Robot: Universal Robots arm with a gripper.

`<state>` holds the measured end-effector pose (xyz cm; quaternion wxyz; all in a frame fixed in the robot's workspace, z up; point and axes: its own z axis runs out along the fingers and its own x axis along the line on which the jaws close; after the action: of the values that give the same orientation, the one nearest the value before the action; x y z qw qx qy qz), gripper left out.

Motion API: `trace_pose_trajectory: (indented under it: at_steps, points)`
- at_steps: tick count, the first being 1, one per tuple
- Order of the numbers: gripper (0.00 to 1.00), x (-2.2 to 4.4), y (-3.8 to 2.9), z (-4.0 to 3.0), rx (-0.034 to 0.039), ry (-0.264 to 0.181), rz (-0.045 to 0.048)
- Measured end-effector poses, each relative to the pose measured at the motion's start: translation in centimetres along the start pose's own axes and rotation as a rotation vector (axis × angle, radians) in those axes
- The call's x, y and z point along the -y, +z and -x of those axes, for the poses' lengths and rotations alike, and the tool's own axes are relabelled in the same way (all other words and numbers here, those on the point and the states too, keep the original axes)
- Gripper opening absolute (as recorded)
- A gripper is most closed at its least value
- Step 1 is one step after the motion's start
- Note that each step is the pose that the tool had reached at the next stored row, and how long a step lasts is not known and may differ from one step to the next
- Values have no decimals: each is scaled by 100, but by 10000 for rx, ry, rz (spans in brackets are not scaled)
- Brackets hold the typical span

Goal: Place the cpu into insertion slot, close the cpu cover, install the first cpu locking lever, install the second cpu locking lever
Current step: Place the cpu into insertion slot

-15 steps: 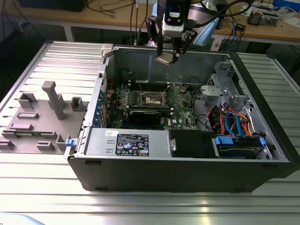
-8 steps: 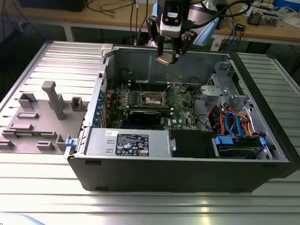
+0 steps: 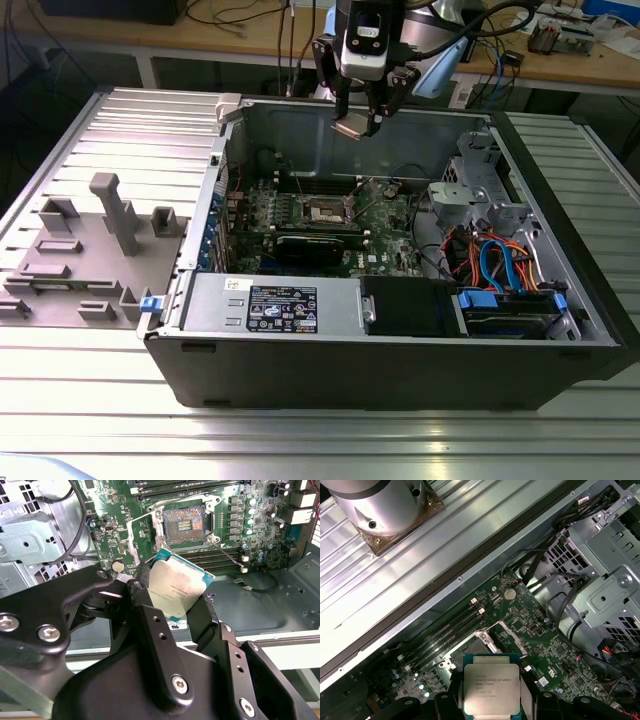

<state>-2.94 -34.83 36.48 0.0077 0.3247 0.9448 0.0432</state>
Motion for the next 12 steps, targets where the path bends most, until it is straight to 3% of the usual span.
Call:
trace_pose_trajectory:
  at_steps: [4,9,12]
  points:
    - [54,0,5,0,16,86,0]
    - [54,3,23,-1,76,737,5]
    - [54,12,25,-13,91,742,17]
